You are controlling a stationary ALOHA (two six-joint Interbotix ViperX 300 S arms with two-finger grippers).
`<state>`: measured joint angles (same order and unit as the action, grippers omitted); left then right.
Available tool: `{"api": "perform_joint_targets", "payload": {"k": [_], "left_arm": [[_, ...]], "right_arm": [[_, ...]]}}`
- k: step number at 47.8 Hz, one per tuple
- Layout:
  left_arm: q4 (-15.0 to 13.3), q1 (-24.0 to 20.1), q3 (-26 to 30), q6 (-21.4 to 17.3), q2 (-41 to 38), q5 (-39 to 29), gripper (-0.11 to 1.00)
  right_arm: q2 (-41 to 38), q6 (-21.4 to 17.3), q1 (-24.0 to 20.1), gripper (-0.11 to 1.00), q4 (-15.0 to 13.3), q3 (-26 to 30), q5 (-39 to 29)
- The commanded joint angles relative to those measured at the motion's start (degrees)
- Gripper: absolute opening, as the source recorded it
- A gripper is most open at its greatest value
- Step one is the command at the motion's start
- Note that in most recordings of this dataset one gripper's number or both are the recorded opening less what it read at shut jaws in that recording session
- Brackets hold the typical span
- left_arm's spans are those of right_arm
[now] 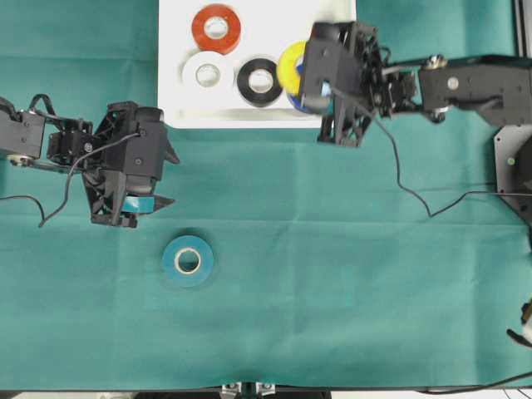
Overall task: Put the tape alternately from left to right into the white case.
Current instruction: 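Carry the yellow roll into the tray's upper right corner and release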
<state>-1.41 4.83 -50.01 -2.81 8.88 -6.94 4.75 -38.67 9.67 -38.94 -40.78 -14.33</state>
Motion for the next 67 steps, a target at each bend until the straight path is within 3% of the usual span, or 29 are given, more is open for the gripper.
{"api": "perform_joint_targets", "payload": {"k": [1, 31, 67], "left_arm": [[-0.1, 0.4, 0.4, 0.2, 0.7, 0.3, 0.91], [-0.2, 0.4, 0.4, 0.2, 0.7, 0.3, 0.91], [-0.2, 0.4, 0.4, 0.2, 0.7, 0.3, 0.91]], "right_arm": [[1.2, 0.0, 2.5, 0.30, -0.5, 0.4, 0.8], [-3.7, 0.0, 11.4, 0.30, -0.6, 0.2, 7.4], [-4.1, -0.2, 11.7, 0.30, -0.6, -0.7, 7.4]]}}
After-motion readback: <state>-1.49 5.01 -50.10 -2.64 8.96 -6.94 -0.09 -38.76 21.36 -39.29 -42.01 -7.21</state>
